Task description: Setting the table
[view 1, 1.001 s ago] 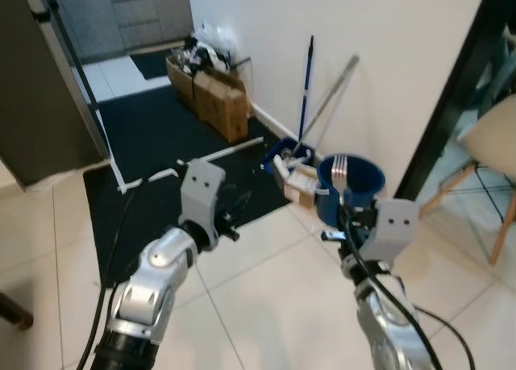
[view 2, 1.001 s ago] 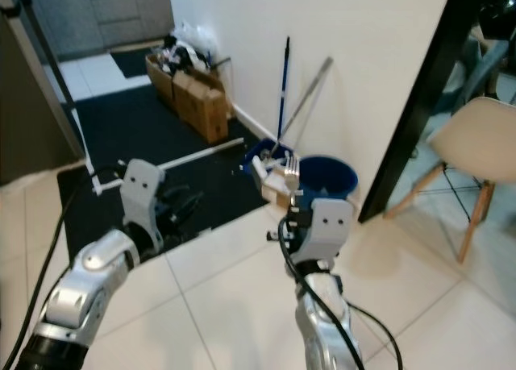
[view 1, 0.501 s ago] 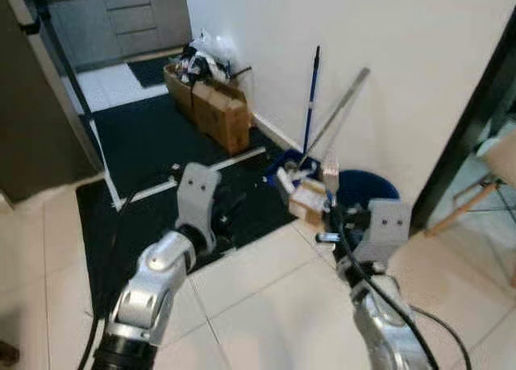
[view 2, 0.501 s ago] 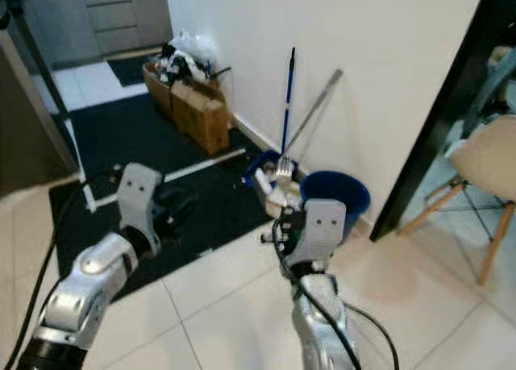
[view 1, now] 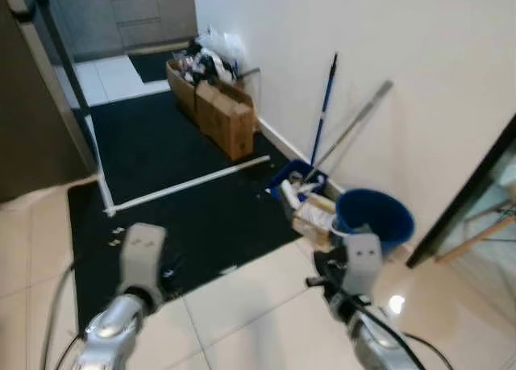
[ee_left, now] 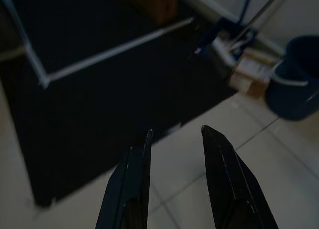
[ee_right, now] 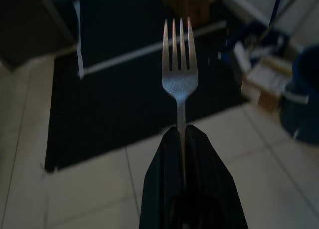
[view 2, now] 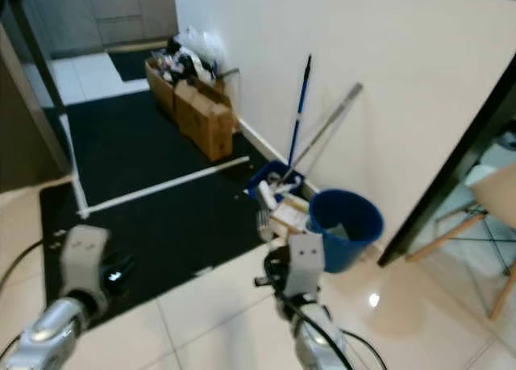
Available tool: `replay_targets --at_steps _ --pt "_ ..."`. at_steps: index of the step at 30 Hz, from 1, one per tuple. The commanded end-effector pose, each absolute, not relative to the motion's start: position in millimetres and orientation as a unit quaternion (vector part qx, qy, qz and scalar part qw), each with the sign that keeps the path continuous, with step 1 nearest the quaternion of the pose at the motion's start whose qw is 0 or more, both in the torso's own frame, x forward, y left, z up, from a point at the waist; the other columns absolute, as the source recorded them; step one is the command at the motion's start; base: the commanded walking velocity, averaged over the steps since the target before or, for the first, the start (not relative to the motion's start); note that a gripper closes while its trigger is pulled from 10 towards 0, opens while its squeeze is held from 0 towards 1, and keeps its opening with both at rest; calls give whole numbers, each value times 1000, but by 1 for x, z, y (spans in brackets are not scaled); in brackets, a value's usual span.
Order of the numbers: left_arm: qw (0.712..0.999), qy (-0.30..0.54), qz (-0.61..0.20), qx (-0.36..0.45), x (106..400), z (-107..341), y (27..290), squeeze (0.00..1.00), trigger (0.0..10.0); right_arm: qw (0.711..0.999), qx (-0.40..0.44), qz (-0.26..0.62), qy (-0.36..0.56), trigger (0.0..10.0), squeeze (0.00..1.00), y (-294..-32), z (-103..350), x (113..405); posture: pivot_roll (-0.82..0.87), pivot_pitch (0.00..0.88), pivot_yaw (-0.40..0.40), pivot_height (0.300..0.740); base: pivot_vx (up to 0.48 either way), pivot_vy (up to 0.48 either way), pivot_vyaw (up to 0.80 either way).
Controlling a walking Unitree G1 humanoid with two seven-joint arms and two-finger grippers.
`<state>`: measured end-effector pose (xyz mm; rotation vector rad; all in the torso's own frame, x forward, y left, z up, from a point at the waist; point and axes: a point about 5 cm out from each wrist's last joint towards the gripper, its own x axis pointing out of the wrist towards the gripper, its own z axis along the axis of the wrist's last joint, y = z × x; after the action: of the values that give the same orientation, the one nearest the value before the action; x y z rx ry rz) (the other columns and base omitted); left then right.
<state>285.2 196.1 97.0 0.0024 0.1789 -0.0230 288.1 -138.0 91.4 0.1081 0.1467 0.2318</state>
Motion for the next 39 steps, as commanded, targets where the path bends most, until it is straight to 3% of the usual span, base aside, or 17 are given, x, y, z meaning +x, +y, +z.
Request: replay_targets --at_steps 1,9,20,39 --pt "993 115 1 5 278 81 200 0 10000 987 58 115 95 10000 0 -142 79 282 62 77 51 740 0 0 0" --pt "988 155 8 12 268 57 204 0 10000 978 68 160 115 10000 0 -140 68 270 40 65 49 740 0 0 0" --pt "982 187 -23 29 257 28 197 0 10000 967 83 149 187 10000 0 -127 23 247 31 41 50 740 0 0 0" --pt "982 181 -22 40 257 23 197 0 10000 969 73 151 181 10000 0 -130 19 247 32 49 57 740 0 0 70"
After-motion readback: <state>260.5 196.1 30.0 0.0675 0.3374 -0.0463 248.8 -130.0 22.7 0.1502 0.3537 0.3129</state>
